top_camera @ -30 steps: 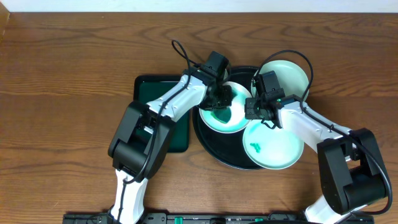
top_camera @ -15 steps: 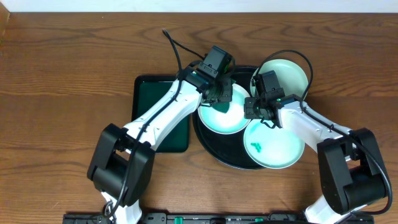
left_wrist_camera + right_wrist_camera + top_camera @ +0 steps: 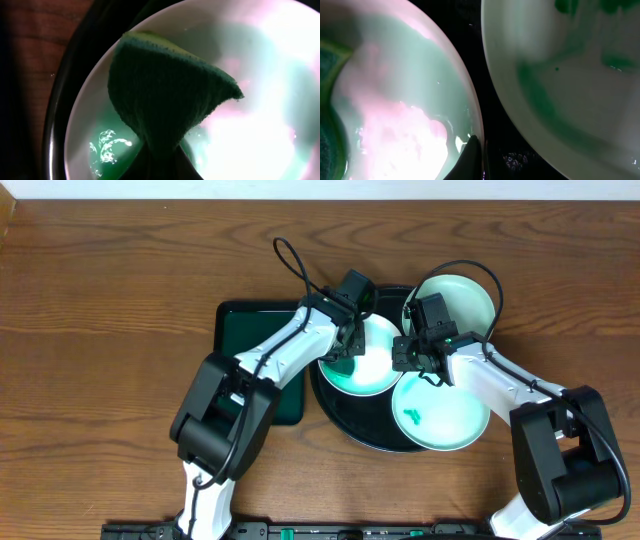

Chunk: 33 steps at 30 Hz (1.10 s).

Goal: Clean dirty plates on tray and stack at the side

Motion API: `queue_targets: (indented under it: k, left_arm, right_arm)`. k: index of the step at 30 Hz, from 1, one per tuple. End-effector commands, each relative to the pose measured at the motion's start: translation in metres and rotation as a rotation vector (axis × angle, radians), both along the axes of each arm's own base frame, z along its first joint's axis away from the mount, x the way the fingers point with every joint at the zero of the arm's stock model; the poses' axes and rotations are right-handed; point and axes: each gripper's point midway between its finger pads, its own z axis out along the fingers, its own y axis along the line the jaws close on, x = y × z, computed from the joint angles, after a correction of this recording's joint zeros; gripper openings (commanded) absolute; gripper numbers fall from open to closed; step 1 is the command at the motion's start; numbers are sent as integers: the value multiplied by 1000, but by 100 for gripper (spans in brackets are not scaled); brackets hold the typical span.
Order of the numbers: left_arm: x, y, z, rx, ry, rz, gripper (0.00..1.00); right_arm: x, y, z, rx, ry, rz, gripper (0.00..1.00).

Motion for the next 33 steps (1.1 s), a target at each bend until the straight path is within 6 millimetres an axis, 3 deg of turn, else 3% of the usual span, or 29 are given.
queue_targets:
  k: [1, 7, 14, 21, 27, 30, 33]
  left_arm:
    - [-13, 5, -29, 44, 83, 22, 8]
    - [-37, -12, -56, 8, 196, -21, 7]
    - [-55, -37, -49, -107, 266, -73, 7]
    - [-55, -58, -9, -239, 243, -112, 7]
    - [-38, -67, 55, -328, 87, -137, 7]
    - [-24, -57, 82, -298, -30, -116, 7]
    - [-12, -42, 94, -226, -123, -76, 8]
  right_arm:
    - [4, 6, 9, 9, -23, 35, 1]
    - [4, 6, 9, 9, -23, 35, 1]
    - [4, 6, 9, 9, -23, 35, 1]
    - [4, 6, 9, 9, -24, 35, 1]
    - [4, 6, 9, 10, -23, 35, 1]
    - [3, 7, 9, 12, -22, 36, 1]
    - [3, 7, 9, 12, -22, 36, 1]
